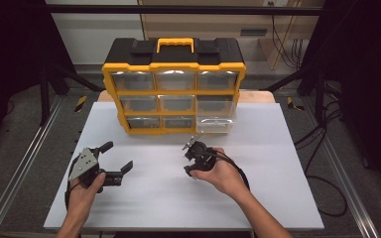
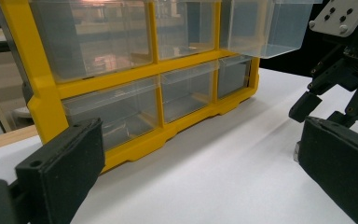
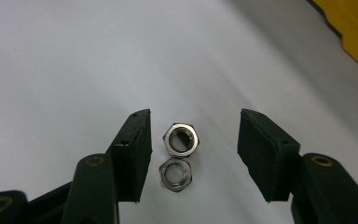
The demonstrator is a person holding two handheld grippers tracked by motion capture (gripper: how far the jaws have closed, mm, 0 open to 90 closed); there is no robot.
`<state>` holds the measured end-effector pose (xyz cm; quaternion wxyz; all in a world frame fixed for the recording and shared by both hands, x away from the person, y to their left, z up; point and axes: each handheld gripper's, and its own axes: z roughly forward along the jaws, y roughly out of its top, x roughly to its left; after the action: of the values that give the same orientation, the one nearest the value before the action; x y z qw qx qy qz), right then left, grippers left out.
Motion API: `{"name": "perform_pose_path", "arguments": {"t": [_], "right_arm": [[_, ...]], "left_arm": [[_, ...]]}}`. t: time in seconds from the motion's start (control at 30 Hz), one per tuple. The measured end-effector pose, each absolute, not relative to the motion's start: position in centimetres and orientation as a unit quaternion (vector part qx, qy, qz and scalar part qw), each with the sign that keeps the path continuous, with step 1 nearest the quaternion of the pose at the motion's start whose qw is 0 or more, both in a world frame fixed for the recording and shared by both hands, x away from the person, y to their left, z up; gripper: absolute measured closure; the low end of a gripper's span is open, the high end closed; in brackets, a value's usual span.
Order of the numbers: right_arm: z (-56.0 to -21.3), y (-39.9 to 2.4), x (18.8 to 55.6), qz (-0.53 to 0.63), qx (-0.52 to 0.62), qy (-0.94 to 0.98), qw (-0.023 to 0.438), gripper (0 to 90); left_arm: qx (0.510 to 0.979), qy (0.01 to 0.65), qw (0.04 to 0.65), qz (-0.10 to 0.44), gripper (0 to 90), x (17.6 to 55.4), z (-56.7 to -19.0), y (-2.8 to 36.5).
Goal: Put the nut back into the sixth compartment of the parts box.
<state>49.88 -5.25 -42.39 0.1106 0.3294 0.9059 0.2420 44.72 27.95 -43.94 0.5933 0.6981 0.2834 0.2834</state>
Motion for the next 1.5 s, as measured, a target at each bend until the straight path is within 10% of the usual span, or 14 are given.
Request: {"name": "perform_pose_path", "arguments": {"t": [1.5], "right_arm": [[-44.5, -4.4, 50.3, 0.207, 0.313, 0.921, 0.099, 69.9]], "left_arm": [[0.692, 0.292, 0.598, 0.281, 0.6, 44.9, -44.0, 28.4]]}}
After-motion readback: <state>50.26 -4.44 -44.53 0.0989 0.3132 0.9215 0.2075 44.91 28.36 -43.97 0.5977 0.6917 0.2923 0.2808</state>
